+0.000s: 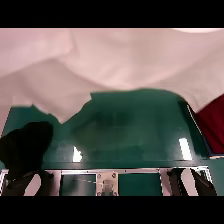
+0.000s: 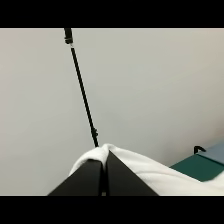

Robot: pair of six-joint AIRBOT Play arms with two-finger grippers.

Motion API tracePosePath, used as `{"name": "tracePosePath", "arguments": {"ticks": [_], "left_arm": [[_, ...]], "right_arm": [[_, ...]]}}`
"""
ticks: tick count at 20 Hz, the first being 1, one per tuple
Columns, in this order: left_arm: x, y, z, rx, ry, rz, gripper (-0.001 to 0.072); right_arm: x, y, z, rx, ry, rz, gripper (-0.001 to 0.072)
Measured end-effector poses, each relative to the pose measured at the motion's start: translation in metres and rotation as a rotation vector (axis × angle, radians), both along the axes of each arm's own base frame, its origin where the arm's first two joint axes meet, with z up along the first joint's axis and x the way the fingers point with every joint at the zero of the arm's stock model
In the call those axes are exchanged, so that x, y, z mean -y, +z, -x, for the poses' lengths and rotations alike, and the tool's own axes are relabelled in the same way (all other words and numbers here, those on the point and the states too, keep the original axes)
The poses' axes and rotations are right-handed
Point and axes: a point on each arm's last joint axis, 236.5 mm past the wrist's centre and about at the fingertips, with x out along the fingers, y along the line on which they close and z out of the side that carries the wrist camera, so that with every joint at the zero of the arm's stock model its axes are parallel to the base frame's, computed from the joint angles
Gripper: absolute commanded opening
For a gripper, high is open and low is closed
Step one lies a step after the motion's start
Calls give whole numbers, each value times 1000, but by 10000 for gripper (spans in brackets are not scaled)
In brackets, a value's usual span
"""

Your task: Fold the shirts.

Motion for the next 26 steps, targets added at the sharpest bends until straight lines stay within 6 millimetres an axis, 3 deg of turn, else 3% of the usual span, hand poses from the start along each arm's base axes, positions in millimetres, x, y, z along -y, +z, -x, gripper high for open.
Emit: {"name": "tracePosePath", "arguments": {"ticks": [3,6,8,12,17,20,23,25,26], "left_arm": [[-6,-12,-16,-71,4,13,23],[-18,-56,-65,-247,-16,50,23],[-29,-102,-108,-403,-46,102,23],[-43,-223,-190,-719,-139,221,23],[-32,-394,-273,-1046,-196,351,23],[-26,-478,-315,-1159,-140,428,23],[-33,-530,-348,-1189,-50,524,23],[-41,-547,-366,-1179,-1,559,23],[-46,-546,-375,-1157,17,575,23]], "right_arm": [[19,-19,-11,-50,-46,-23,11],[42,-75,-44,-183,-31,-119,11],[59,-130,-71,-296,-7,-201,11],[72,-248,-118,-521,61,-334,11],[61,-396,-188,-790,138,-457,11],[53,-476,-229,-933,157,-509,11],[50,-529,-270,-1014,185,-562,11],[50,-544,-299,-1020,212,-594,12],[50,-545,-314,-1010,228,-608,12]]}}
